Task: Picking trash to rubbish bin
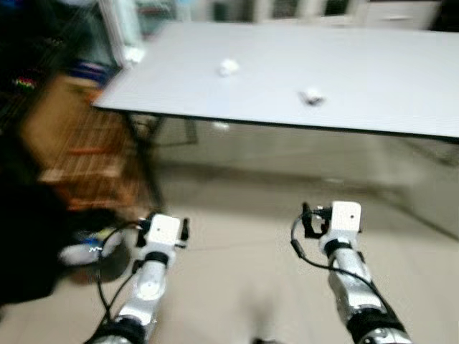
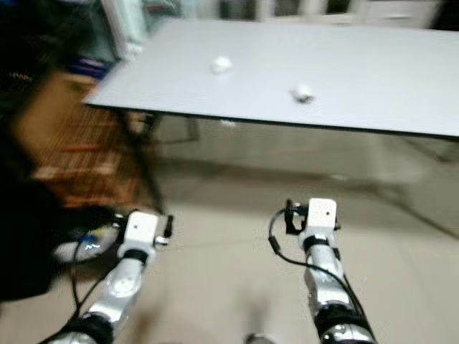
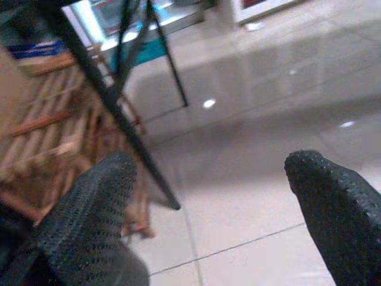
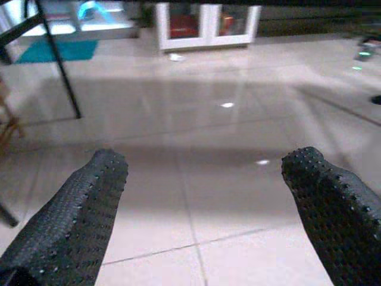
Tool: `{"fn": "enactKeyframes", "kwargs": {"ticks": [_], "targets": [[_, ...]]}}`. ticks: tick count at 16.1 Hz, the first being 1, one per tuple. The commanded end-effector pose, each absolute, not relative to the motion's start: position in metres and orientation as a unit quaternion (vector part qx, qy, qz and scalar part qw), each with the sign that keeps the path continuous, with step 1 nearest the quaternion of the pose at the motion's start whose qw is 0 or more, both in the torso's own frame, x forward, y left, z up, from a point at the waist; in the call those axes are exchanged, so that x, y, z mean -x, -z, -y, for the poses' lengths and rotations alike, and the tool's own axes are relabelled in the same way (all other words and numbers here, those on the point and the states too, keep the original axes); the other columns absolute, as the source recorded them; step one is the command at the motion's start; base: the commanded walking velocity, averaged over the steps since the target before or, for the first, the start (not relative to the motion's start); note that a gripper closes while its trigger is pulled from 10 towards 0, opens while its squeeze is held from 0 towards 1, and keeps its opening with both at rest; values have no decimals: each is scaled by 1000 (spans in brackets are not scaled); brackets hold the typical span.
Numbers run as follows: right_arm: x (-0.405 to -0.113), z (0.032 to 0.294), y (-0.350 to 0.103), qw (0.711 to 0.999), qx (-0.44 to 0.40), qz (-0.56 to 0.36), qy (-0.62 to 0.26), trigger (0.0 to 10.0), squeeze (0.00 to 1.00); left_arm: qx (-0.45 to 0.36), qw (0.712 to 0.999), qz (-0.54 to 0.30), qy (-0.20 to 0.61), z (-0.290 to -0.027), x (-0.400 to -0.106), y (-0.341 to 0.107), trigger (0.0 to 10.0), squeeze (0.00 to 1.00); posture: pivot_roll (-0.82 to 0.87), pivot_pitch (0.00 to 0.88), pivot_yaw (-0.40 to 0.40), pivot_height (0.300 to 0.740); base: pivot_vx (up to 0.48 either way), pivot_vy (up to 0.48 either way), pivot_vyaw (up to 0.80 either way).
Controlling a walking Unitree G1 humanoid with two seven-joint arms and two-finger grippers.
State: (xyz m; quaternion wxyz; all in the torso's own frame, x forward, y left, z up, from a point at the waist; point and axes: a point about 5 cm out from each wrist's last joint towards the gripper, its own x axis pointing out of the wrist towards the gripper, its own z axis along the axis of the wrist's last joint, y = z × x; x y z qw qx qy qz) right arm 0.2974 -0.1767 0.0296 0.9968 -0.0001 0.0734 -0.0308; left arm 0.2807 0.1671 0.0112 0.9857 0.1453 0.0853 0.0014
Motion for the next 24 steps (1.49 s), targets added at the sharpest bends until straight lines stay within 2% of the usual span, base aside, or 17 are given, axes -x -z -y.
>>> {"fn": "enactKeyframes", "kwargs": {"ticks": [1,7,13,24], "targets": [[-301,176,-40,999,1,-40,33,10000,0,-137,989,-53,-4,-164,-288,-23,10000,0,-28,65,30,740,0,0,0],[-326,191,-93,996,6,66,59,10000,0,-106,992,64,8,-146,-320,-77,10000,0,-34,60,30,740,0,0,0],[-342,177,-150,987,1,159,37,10000,0,-104,983,151,27,-135,-338,-128,10000,0,-36,38,33,740,0,0,0],[-340,168,-148,990,2,140,27,10000,0,-102,985,139,26,-129,-342,-132,10000,0,-46,0,26,740,0,0,0]]}}
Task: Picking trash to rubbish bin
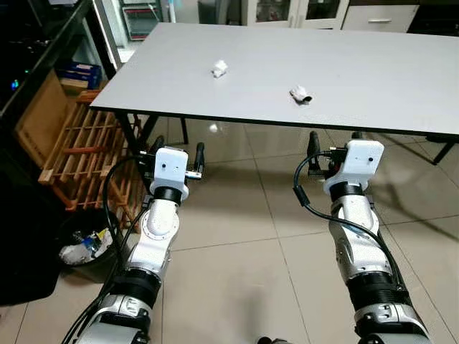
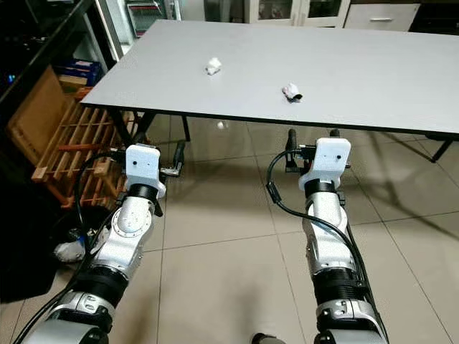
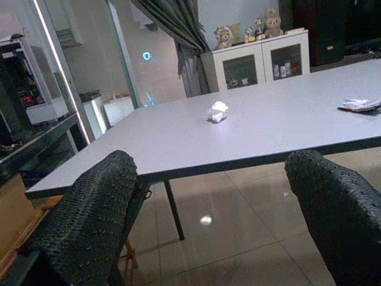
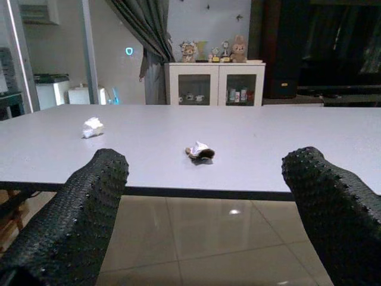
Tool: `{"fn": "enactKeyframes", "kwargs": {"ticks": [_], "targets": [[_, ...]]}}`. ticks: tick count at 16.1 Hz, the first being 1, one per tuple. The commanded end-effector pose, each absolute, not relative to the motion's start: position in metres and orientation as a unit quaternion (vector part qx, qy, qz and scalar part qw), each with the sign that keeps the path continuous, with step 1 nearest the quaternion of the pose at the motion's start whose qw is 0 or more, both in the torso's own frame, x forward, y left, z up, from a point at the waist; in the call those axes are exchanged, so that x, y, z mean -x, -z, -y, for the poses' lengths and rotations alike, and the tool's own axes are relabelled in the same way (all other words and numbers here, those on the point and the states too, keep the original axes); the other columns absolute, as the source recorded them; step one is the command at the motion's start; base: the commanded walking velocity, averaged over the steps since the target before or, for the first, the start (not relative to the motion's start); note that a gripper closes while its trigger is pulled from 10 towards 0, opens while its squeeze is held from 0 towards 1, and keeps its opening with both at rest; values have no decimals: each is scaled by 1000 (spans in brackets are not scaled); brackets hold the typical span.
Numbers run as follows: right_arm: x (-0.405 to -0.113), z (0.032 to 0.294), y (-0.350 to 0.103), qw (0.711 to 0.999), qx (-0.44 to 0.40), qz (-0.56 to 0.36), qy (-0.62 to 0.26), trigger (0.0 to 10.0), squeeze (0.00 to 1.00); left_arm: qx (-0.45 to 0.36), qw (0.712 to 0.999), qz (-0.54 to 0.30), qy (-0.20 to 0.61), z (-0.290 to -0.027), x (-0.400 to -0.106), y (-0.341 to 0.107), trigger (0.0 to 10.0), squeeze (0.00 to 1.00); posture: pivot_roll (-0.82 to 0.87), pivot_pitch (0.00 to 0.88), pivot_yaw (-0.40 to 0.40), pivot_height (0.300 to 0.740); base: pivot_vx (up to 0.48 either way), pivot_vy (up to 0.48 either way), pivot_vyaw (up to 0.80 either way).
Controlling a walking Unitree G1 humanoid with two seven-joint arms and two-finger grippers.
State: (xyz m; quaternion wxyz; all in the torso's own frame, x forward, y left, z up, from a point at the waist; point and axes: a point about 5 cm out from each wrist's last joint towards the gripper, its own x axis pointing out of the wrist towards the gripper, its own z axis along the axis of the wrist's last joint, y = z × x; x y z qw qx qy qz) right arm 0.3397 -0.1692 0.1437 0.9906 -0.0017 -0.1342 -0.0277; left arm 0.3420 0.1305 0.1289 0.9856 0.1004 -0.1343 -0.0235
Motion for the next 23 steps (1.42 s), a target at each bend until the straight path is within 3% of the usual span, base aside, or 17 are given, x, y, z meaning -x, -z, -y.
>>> {"fn": "enactKeyframes", "kwargs": {"ticks": [1,20,23], "targets": [[-340,166,-149,990,2,139,24,10000,0,-106,984,140,27,-128,-342,-132,10000,0,-46,0,25,740,0,0,0],[-339,162,-145,993,-2,121,16,10000,0,-104,985,137,30,-124,-342,-134,10000,0,-42,36,21,740,0,-324,0],[-339,162,-145,993,-3,120,15,10000,0,-103,985,138,28,-124,-343,-135,10000,0,-37,40,20,740,0,0,0]]}}
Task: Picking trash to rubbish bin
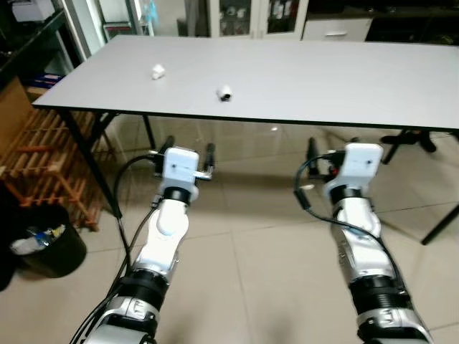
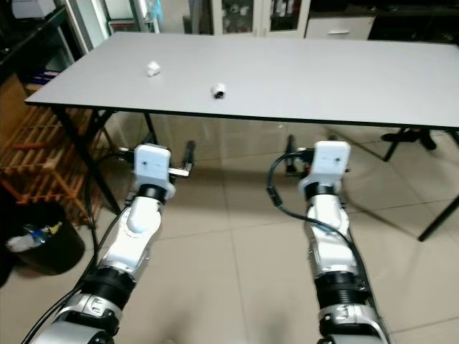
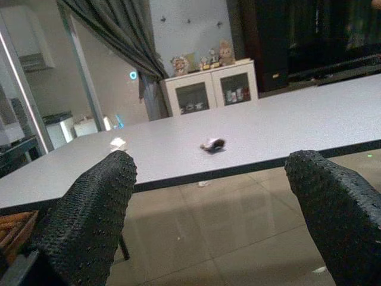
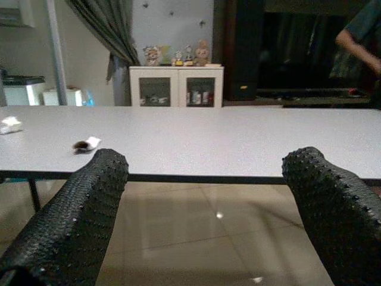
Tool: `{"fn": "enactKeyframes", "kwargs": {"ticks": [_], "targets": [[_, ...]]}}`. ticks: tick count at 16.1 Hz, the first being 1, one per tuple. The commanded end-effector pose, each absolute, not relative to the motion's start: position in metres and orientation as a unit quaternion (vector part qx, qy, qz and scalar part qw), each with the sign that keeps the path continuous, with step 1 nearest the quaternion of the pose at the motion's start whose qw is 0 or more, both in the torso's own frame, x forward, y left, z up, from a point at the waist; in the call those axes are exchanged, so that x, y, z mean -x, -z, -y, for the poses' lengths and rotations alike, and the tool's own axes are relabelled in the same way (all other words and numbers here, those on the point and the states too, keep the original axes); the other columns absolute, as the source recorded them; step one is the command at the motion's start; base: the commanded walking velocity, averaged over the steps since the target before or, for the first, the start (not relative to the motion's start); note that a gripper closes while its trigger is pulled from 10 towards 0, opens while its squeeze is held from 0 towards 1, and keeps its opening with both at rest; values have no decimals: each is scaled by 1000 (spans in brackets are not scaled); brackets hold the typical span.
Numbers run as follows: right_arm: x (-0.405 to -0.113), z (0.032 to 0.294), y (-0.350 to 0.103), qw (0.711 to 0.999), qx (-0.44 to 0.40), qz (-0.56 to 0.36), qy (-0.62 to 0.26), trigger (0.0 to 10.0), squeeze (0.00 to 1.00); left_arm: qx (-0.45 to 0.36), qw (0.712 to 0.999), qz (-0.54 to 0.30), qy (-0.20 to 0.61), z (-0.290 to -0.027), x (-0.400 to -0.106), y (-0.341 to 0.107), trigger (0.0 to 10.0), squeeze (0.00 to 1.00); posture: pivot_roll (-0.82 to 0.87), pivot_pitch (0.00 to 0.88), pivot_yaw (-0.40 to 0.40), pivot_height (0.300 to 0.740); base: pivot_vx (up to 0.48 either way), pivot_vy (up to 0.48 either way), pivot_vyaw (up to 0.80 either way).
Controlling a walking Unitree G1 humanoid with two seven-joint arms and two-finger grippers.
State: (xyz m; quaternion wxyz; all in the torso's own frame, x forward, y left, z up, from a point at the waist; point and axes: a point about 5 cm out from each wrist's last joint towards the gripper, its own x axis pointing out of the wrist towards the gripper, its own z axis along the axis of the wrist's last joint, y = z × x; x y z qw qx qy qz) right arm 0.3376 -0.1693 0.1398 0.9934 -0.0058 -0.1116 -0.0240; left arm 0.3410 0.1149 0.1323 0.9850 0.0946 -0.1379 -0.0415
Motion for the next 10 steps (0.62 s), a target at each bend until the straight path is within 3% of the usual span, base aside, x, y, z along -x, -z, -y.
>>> {"fn": "enactKeyframes", "kwargs": {"ticks": [1,10], "targets": [[-339,162,-145,993,-3,120,15,10000,0,-100,985,139,27,-125,-343,-135,10000,0,-37,40,21,740,0,0,0],[-338,160,-143,993,-6,115,13,10000,0,-100,986,132,20,-127,-344,-136,10000,0,-37,46,28,740,27,0,0]]}}
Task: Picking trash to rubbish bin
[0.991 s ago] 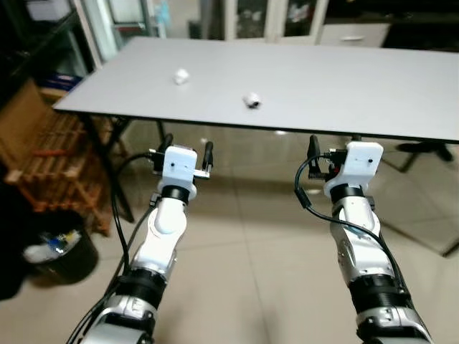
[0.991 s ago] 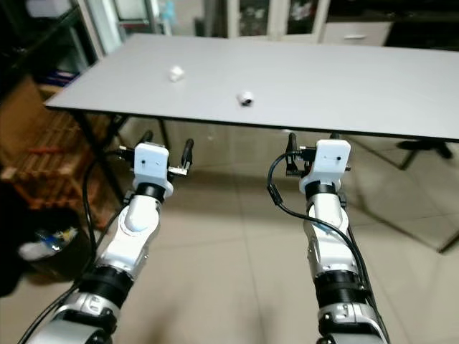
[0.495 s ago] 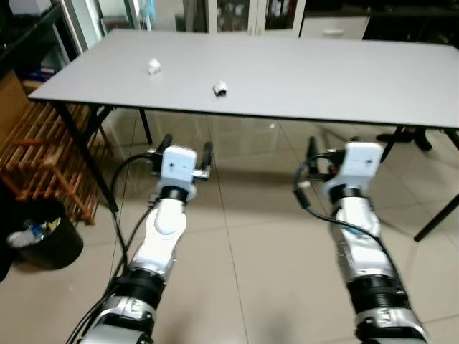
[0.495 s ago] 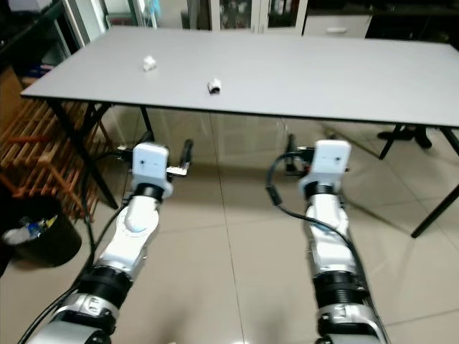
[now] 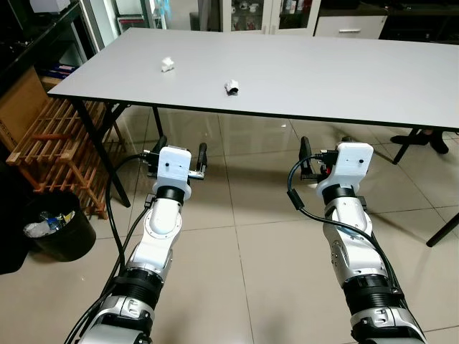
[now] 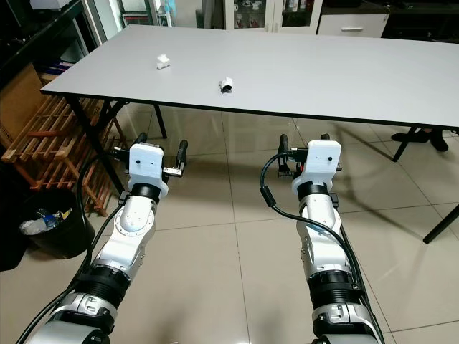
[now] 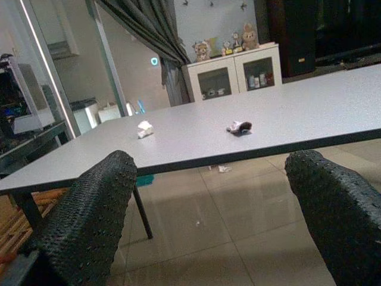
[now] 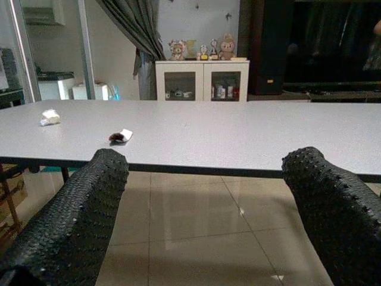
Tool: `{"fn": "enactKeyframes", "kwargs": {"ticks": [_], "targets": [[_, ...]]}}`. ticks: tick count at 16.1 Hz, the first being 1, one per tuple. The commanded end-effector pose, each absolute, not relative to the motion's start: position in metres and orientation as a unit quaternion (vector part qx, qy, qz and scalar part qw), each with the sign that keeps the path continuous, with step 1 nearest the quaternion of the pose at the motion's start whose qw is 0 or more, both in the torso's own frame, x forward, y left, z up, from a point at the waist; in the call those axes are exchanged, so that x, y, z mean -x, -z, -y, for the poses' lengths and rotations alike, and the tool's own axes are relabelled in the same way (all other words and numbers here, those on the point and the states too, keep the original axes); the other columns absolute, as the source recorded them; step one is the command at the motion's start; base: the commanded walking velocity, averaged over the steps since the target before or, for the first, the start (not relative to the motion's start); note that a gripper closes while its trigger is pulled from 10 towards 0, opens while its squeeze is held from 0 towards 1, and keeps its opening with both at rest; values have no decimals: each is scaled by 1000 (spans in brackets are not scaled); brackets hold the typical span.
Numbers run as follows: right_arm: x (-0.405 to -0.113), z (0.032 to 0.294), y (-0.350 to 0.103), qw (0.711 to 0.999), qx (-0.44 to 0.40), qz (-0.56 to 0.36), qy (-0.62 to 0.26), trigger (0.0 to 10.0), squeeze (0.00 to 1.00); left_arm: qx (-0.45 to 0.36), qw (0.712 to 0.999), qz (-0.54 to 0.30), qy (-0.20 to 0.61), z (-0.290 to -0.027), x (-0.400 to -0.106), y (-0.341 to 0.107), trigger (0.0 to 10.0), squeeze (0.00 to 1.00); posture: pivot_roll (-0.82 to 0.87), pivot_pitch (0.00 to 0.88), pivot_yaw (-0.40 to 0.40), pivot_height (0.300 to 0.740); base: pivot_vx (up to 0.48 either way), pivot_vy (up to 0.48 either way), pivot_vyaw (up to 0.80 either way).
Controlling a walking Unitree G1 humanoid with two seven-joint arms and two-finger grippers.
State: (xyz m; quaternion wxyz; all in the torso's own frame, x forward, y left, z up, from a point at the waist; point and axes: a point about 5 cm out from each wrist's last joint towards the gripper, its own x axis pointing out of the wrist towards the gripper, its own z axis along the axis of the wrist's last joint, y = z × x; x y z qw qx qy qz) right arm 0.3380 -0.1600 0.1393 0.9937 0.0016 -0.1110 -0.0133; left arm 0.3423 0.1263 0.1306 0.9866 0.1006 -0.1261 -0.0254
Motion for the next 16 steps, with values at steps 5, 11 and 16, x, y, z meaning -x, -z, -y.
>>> {"fn": "enactKeyframes", "kwargs": {"ticks": [5,11,16], "targets": [[-338,159,-142,994,-6,113,11,10000,0,-101,986,131,21,-126,-345,-137,10000,0,-37,48,27,740,96,0,0],[-339,157,-141,994,-6,111,6,10000,0,-107,986,128,21,-126,-346,-137,10000,0,-37,39,28,740,186,0,0],[-339,157,-141,994,-6,111,4,10000,0,-108,986,126,20,-126,-346,-137,10000,0,-37,32,28,740,350,0,0]]}}
